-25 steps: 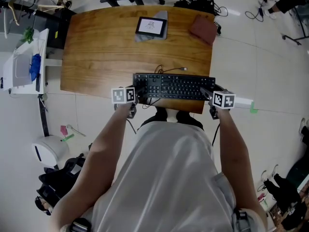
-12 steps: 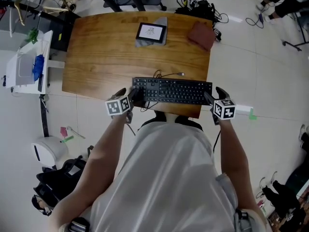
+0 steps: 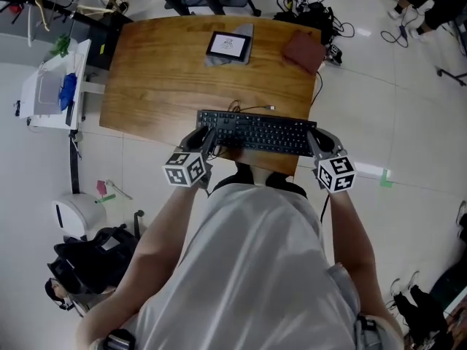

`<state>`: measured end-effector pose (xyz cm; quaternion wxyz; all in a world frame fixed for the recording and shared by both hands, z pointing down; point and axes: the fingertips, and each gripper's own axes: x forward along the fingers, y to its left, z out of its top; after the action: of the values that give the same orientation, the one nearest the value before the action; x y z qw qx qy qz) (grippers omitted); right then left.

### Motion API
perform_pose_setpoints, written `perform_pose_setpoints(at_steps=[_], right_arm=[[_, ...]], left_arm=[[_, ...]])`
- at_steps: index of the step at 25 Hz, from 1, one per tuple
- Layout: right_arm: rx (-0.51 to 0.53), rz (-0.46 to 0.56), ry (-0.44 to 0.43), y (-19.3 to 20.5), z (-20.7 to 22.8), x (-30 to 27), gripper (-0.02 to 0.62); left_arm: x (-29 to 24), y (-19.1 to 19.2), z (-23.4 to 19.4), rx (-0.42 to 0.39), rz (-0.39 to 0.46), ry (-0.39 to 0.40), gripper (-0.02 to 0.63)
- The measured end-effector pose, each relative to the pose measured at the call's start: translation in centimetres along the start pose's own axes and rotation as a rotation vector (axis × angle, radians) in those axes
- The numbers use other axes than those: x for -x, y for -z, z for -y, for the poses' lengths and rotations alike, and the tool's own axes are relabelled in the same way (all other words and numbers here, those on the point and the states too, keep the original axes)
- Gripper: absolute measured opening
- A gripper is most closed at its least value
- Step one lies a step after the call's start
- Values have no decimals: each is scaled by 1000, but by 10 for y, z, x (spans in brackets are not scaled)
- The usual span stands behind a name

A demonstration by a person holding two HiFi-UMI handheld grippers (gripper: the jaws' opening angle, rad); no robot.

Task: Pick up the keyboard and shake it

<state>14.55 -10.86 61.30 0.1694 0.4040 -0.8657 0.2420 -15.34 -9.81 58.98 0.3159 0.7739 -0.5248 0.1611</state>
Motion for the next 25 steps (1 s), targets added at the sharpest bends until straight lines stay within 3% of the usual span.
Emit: perform_pose_setpoints(at_steps=[7,18,25], right_arm=[[56,40,-105,-19,-32,-7,3],[73,91,-102,-18,-82,12,3],[64,140,-63,0,-143,67,3]], left_arm=[[18,-1,44,41,63,46,3],[62,23,49,17,108,90,0],[102,48,78,-59,166,207,0]])
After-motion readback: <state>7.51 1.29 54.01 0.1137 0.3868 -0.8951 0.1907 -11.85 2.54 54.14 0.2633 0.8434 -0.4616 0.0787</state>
